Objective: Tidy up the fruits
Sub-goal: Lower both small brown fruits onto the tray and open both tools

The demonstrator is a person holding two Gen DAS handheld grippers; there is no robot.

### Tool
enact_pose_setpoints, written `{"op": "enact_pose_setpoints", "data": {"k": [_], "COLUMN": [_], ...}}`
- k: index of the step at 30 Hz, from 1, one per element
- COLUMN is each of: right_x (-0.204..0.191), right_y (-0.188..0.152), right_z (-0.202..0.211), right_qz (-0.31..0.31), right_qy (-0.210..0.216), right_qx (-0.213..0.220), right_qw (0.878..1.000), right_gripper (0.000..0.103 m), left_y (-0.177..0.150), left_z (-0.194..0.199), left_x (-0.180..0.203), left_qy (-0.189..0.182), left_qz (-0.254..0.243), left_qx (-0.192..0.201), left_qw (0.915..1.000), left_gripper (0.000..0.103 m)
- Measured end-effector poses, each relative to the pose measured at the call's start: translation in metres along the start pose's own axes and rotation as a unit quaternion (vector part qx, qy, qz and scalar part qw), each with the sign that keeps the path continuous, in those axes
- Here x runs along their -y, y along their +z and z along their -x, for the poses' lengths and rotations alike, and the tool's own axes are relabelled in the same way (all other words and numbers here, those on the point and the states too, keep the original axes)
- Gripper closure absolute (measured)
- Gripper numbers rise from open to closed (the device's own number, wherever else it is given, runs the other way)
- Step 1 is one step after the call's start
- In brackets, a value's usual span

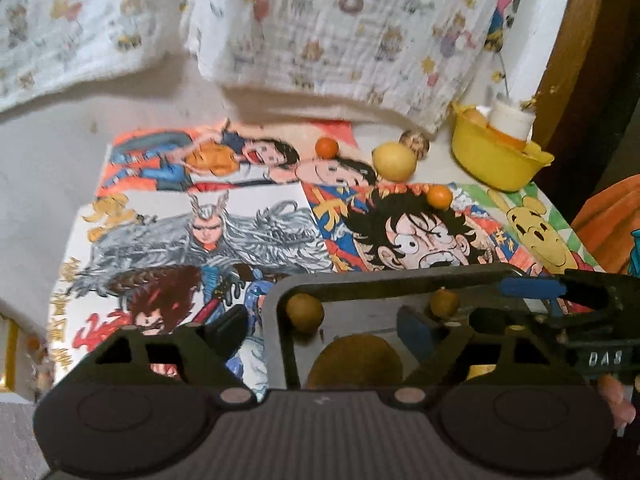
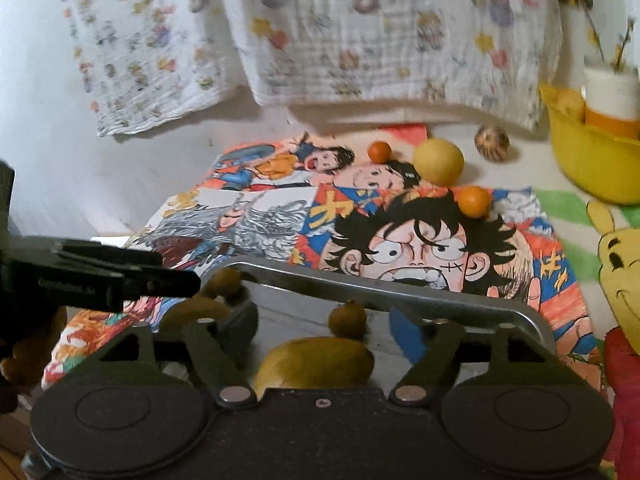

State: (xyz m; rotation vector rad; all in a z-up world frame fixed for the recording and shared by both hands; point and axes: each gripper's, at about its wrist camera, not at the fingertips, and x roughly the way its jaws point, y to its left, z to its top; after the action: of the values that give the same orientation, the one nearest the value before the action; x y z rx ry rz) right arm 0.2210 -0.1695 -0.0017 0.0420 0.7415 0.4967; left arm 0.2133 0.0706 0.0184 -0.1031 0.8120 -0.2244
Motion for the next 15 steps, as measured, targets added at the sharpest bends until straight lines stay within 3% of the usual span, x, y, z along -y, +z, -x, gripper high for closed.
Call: {"op": "enact_pose_setpoints", "data": {"k": [6, 15], "right_x": [-0.016, -0.032], "right_y": [-0.025, -0.064], "right_z": [0.019, 0.05], "right_qz": [0.029, 0.063], "right_qy": [0.002, 0.0], "right_qx": [0.029, 0.06], "right_qw": [0.999, 0.996], "right_gripper": [0.009, 0.001], "left_y": [-0.017, -0.06], "left_z": [0.031, 0.058], "left_x": [0.006, 0.013], "left_qy": [0.011, 0.022], "left_qz": [-0.006, 0.008], "left_qx": [0.05, 0.088], "left_qw": [0.9986, 0.9959], "left_gripper": [0.001, 0.0]}}
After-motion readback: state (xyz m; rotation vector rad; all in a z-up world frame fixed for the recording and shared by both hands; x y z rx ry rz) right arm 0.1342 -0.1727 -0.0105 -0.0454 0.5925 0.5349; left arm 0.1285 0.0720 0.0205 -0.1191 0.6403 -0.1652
